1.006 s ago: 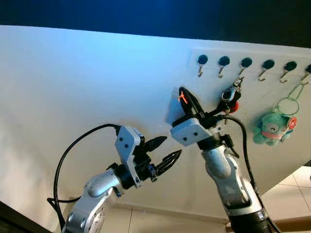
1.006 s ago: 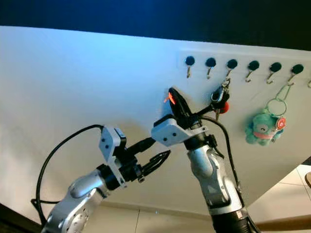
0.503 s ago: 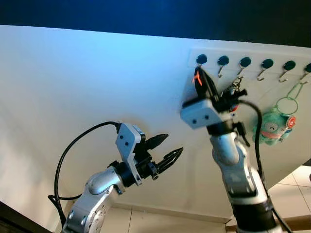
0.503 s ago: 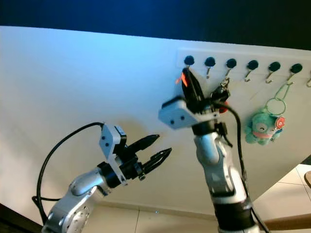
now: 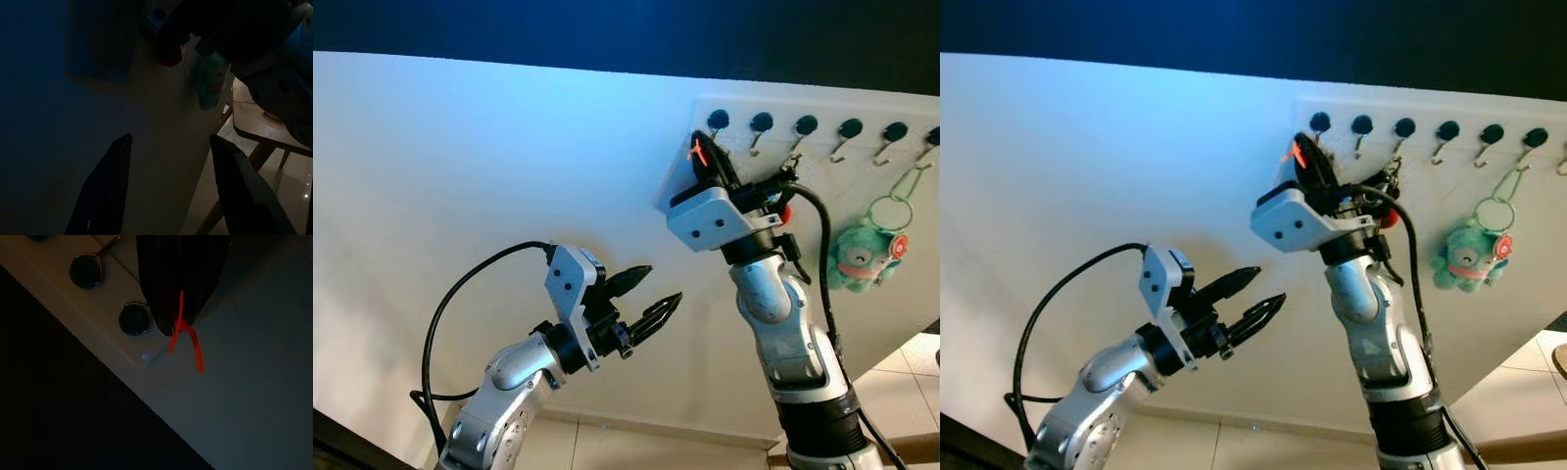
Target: Hang keys on a hook
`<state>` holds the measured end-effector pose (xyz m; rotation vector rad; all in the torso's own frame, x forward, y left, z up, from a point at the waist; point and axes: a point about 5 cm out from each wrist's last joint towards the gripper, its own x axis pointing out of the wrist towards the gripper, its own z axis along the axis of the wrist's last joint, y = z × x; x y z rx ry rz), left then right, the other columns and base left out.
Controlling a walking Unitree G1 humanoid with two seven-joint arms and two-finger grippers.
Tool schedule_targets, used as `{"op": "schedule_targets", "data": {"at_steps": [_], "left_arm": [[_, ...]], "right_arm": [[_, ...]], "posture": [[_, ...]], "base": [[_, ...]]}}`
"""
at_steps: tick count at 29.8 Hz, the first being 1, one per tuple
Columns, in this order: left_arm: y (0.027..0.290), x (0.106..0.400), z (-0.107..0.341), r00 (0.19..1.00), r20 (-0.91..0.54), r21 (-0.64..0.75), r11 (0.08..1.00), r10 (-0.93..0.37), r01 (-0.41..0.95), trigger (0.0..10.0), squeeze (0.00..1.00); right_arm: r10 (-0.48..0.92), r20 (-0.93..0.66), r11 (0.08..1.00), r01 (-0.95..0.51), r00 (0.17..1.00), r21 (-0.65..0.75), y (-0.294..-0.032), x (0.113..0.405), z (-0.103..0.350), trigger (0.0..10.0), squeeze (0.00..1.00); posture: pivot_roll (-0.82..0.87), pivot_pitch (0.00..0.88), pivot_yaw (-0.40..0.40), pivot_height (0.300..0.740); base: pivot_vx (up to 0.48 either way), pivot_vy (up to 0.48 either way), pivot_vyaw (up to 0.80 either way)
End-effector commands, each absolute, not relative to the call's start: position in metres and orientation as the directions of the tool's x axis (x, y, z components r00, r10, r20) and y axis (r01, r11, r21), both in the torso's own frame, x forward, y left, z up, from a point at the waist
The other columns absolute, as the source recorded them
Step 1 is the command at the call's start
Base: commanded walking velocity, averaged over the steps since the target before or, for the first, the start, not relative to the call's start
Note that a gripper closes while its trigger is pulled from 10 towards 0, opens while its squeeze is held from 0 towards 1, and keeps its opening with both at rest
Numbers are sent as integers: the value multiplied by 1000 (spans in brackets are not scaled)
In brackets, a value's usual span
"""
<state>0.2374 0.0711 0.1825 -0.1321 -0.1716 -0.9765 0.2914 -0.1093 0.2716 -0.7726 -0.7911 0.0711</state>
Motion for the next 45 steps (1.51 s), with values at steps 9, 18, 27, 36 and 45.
{"op": "schedule_targets", "data": {"at_steps": [9,18,27,36,45], "left_arm": [[71,237,185,546,214,-30,553,-810,833,10000,0],[72,238,185,551,211,-35,557,-807,829,10000,0],[72,239,185,551,210,-34,558,-807,829,10000,0],[71,239,186,550,212,-35,556,-808,830,10000,0],[69,241,216,524,350,-50,543,-776,838,10000,0]], "right_arm": [[393,482,713,72,783,-697,-101,298,254,10000,0],[439,373,673,-24,818,-740,-97,304,244,10000,0],[461,334,660,-66,822,-748,-96,304,237,10000,0],[482,287,650,-119,828,-750,-92,300,223,10000,0],[464,317,687,-110,827,-719,-96,300,226,10000,0]], "posture": [[30,72,-35,740],[29,73,-37,740],[29,72,-36,740],[29,73,-34,740],[26,71,-31,740]], "base": [[0,0,0],[0,0,0],[0,0,0],[0,0,0],[0,0,0]]}}
